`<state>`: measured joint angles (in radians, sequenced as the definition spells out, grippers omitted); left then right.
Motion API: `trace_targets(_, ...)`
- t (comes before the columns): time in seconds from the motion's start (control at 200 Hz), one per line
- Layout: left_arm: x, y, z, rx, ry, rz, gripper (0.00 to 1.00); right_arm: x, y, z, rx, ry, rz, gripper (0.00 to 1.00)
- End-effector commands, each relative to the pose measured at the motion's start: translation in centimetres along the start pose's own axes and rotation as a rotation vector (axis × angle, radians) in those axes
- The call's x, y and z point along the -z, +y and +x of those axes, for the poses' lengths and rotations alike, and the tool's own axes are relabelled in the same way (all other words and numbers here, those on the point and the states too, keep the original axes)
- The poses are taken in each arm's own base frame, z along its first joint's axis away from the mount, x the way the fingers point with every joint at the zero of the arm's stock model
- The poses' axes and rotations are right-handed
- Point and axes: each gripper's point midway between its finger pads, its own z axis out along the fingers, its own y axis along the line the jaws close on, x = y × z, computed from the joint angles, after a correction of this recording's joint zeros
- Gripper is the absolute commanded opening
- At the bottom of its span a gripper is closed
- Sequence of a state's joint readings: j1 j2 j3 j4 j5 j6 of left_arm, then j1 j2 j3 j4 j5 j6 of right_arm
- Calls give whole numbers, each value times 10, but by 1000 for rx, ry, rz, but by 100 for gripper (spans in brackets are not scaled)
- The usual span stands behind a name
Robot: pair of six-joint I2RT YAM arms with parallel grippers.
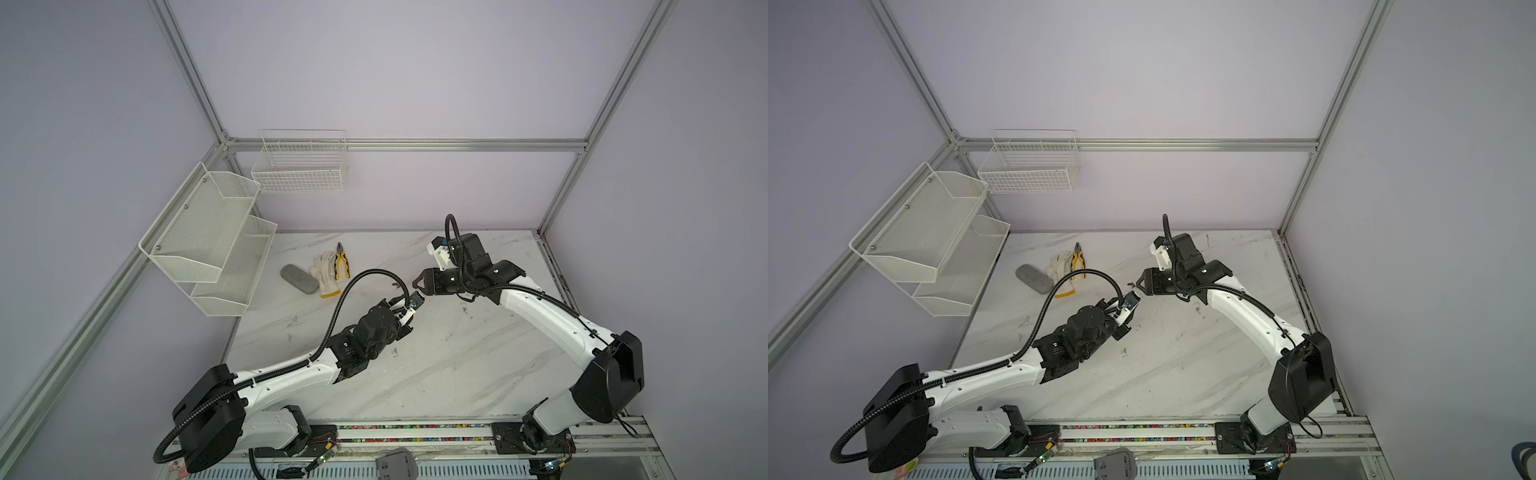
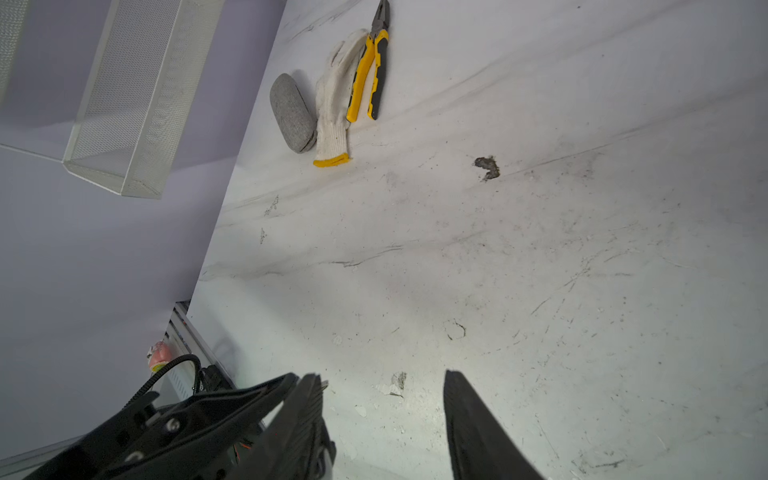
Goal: Unlock with the key
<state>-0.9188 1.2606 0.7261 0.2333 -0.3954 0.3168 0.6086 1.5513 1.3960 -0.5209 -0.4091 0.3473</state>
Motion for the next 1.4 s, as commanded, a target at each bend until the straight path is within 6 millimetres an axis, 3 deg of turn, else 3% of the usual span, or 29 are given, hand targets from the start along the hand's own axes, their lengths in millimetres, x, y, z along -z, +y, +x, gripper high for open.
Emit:
trace_targets(0.0,1,6,-2,-16,-32,-56,0,-9,10,9,48,52,-17,50)
trace_targets(0.13,-3,9,2,-56,-15,-86,0,-20,3,23,80,121,14,47)
trace_targets(0.3,-6,15,9,-102,8,-115,0,-17,-14,33,128,146,95,33)
trace_targets(0.425,-9,18,13,-124,24,-129,0,-10,-16,36,116,142,112,33)
trace_targets(0.51,-5,18,5,-98,-7,-113,0,-10,-20,40,116,144,127,36)
trace_targets(0.625,-7,16,6,-99,1,-97,0,0,-9,25,131,88,87,41)
trace_targets(0.76,-12,11,12,-94,24,-79,0,22,-4,-7,104,-10,40,49)
trace_targets(0.875,-17,5,24,-80,71,-45,0,55,-42,-43,6,-167,117,52)
trace_targets(0.98,-21,12,44,-12,186,-35,0,73,-87,-56,-111,-273,188,52)
trace_targets(1.085,-27,34,72,145,374,-69,0,59,-111,-49,-164,-275,230,52)
trace_targets(1.115,-32,35,90,193,466,-78,0,52,-116,-45,-183,-264,234,51)
trace_targets(1.27,-29,46,135,461,784,-216,0,25,-141,-33,-236,-230,281,50)
trace_targets(1.395,-39,37,146,641,903,-281,0,8,-148,-25,-248,-209,285,50)
